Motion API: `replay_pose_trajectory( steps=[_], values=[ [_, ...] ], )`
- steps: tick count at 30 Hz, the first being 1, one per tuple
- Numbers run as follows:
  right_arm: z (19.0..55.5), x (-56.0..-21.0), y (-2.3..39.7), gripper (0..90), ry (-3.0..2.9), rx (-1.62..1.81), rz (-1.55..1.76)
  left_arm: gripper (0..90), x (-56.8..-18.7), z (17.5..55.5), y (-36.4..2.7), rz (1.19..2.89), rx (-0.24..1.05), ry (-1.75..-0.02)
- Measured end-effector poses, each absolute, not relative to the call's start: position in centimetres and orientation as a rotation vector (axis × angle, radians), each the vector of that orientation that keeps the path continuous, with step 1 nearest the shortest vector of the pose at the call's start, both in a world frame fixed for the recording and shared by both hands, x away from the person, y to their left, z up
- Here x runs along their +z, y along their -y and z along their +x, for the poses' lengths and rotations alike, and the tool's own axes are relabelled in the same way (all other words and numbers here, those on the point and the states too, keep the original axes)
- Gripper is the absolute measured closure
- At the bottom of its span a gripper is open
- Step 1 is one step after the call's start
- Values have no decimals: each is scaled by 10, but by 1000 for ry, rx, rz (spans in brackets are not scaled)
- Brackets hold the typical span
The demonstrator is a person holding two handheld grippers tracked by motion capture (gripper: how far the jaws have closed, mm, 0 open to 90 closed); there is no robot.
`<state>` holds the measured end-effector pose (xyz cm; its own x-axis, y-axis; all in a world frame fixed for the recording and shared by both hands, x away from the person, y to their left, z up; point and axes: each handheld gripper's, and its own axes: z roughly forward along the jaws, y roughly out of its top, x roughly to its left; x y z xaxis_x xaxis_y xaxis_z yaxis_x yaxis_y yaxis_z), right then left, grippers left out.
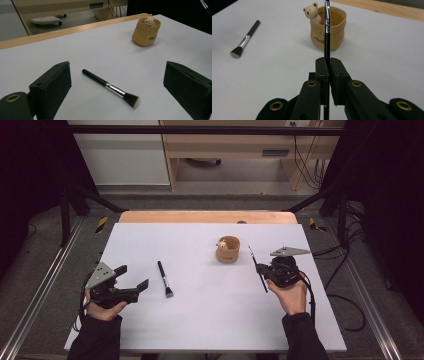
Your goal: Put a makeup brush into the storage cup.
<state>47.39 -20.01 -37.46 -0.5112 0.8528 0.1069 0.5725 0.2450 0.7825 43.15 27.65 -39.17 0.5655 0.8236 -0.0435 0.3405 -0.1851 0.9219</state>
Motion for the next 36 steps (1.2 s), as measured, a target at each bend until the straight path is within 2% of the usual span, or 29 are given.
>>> replay_pose_trajectory(
  steps=[24,36],
  values=[
    [473,-354,204,859,-1837,1470,1278,68,-392,431,-277,1757,578,-965],
    [485,-352,201,859,-1719,1495,1282,68,-393,432,-276,1763,574,-962]
  ],
)
